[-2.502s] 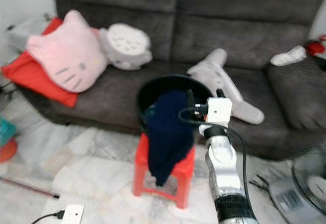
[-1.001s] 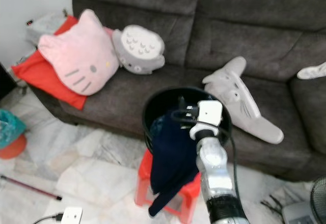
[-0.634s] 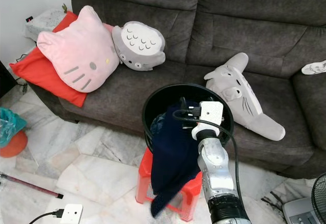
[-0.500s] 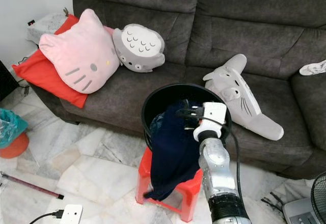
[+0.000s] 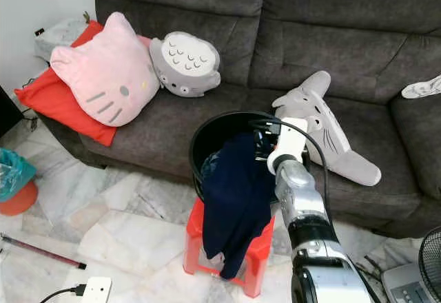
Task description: Hang hanger
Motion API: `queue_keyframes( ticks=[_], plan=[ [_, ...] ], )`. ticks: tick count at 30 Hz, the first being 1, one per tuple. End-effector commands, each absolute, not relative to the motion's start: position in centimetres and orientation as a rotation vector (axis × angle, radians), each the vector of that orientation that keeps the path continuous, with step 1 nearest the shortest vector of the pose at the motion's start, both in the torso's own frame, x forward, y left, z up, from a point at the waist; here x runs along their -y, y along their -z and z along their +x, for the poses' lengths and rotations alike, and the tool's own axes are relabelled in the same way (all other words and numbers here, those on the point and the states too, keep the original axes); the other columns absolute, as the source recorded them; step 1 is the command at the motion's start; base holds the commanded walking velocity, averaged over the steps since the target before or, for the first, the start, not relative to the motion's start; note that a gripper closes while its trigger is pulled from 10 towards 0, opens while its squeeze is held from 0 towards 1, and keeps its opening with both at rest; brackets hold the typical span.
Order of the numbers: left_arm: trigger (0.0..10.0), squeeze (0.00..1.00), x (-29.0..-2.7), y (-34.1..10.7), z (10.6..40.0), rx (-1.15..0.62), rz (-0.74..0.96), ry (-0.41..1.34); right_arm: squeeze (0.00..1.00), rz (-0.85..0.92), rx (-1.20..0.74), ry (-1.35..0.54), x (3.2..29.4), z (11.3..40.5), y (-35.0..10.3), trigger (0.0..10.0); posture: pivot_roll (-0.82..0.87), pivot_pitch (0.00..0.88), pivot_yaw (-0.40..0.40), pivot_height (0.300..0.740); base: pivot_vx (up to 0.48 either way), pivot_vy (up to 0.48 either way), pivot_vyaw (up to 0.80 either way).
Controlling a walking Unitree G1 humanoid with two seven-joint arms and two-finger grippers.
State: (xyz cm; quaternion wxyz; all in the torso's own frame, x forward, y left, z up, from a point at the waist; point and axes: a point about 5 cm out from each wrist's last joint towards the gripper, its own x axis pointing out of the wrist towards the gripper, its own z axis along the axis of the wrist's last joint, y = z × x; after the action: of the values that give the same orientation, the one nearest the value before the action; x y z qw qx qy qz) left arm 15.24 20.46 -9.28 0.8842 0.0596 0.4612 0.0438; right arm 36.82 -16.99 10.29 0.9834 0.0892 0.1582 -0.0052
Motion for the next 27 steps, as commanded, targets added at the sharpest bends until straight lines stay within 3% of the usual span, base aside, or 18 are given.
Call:
queue_keyframes(
  ticks=[1, 27],
  plan=[
    [10.0, 0.0, -20.5, 9.6, 14.6, -0.993, 0.136, -0.078, 0.0, 0.218, -0.341, 0.003, 16.7, 37.1, -10.4, 10.0, -0.06, 0.054, 0.003, 0.74, 0.0, 0.0, 0.0],
    [10.0, 0.0, -20.5, 9.6, 14.6, -0.996, 0.135, -0.073, 0.0, 0.525, -0.439, 0.046, 15.4, 37.7, -10.0, 10.0, -0.05, 0.059, 0.005, 0.74, 0.0, 0.0, 0.0]
  ],
)
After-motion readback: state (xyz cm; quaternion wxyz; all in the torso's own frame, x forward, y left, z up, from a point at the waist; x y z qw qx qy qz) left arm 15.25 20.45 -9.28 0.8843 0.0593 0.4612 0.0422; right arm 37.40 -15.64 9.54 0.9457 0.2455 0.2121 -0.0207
